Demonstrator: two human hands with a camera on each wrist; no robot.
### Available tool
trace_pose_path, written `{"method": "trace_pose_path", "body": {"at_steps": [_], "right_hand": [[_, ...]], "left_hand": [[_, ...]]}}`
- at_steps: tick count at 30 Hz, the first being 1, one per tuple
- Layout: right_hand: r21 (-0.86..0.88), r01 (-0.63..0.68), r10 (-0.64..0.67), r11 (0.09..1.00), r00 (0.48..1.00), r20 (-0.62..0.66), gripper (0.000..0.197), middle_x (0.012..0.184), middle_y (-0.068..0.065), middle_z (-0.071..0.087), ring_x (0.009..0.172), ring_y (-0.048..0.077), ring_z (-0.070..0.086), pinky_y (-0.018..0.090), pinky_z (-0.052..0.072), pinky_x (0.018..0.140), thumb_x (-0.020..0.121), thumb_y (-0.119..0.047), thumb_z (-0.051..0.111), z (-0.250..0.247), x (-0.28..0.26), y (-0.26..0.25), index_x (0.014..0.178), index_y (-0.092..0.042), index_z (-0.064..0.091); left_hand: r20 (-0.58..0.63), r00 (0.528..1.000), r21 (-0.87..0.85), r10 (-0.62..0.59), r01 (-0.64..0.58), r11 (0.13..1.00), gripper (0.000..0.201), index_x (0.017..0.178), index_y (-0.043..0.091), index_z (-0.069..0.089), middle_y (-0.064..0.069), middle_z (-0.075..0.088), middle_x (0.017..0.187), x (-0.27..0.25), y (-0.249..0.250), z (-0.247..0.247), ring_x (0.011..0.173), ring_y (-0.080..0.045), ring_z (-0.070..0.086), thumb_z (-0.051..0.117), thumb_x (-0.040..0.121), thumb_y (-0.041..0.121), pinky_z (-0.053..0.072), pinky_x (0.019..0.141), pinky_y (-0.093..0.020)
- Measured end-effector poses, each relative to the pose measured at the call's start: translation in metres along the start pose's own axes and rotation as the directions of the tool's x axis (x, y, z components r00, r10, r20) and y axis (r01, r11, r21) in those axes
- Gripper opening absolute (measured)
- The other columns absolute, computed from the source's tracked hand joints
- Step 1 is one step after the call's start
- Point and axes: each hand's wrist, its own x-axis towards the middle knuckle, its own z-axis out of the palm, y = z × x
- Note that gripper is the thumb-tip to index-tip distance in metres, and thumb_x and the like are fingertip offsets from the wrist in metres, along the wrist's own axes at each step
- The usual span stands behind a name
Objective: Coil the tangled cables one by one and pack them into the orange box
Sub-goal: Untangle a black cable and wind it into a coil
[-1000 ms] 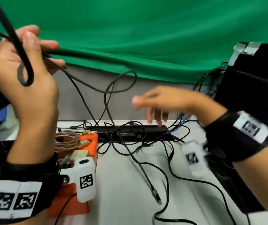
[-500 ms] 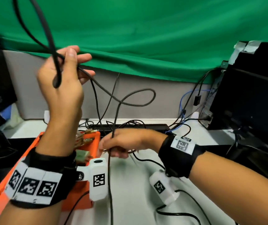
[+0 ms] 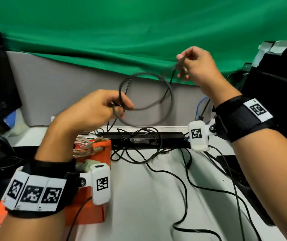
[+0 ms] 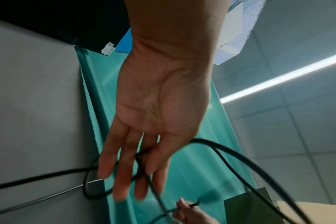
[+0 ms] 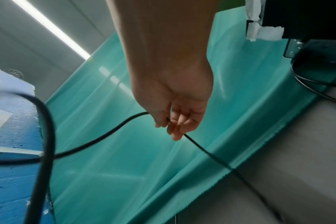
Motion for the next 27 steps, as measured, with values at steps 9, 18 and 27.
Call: {"method": "trace_pose_path", "body": {"at_steps": [9,18,27], "right_hand": [[0.398,-0.167,-0.002,0.902,0.92,0.392,0.012,0.082,0.005,0.062,0.061,0.019,0.065,0.033,0.058,0.063,0.1,-0.005,0.051,-0.006,-0.035,-0.03,0.095,-0.013,0.057],[0.076,0.197,-0.202,0.977,0.768,0.608,0.018,0.082,0.005,0.063,0.05,0.007,0.034,0.017,0.028,0.045,0.103,0.001,0.048,0.007,-0.06,-0.046,0.111,-0.015,0.052],[0.036,0.307,-0.309,0.951,0.943,0.121,0.009,0.06,-0.021,0.055,0.054,-0.003,0.047,0.009,0.033,0.056,0.099,-0.02,0.064,-0.005,-0.092,-0.001,0.094,-0.016,0.071]], "left_hand": [[-0.005,0.997,0.287,-0.08,0.078,0.955,0.038,0.131,0.05,0.058,-0.005,0.073,0.114,-0.004,0.015,0.012,0.064,-0.021,0.07,0.051,0.104,0.025,0.055,0.069,-0.035],[-0.245,0.962,-0.17,0.118,-0.162,0.972,0.039,0.13,0.024,0.064,-0.004,0.07,0.122,0.015,0.015,0.043,0.111,-0.014,0.065,0.064,0.093,0.036,0.048,0.106,-0.034],[-0.278,0.96,-0.834,-0.021,-0.23,0.502,0.029,0.086,0.019,0.055,0.007,0.025,0.058,0.008,0.035,0.037,0.042,-0.005,0.014,0.041,0.107,0.033,0.01,0.038,-0.02]]}}
